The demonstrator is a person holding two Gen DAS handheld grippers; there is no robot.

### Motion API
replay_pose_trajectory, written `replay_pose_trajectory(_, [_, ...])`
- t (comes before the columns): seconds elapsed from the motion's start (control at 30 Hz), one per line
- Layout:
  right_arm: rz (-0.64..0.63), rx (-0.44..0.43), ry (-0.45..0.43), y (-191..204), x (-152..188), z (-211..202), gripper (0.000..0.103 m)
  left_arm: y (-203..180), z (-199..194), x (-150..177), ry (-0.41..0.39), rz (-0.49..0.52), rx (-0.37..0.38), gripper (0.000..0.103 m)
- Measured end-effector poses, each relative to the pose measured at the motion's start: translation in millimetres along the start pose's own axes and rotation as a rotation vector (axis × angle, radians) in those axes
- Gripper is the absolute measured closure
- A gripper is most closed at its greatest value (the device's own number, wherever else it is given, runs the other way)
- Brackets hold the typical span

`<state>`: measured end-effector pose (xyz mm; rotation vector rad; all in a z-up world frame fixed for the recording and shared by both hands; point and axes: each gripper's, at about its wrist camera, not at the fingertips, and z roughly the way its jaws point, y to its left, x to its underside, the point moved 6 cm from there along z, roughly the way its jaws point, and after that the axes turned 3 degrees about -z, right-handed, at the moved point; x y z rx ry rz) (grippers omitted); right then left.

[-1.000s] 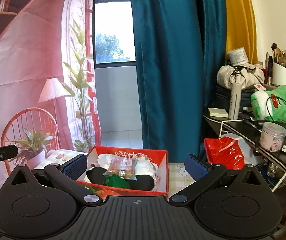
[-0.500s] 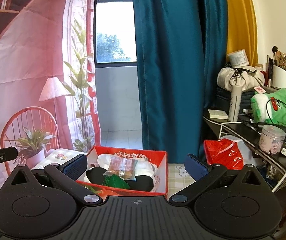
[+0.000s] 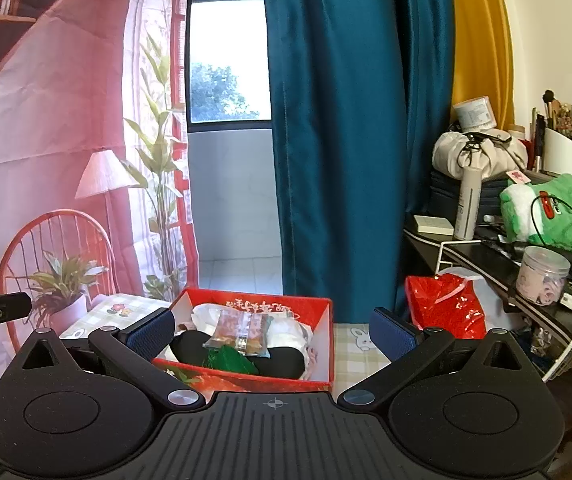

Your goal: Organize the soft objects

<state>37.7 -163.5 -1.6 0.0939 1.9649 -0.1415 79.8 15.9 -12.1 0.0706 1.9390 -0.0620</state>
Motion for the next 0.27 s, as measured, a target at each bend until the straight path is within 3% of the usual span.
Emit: replay_pose_trajectory(0.27, [0.000,-0.001,0.003,-1.8,0.6,1.4,0.000,1.6,1.3,1.3,0.008,-0.005,-0.004,0.000])
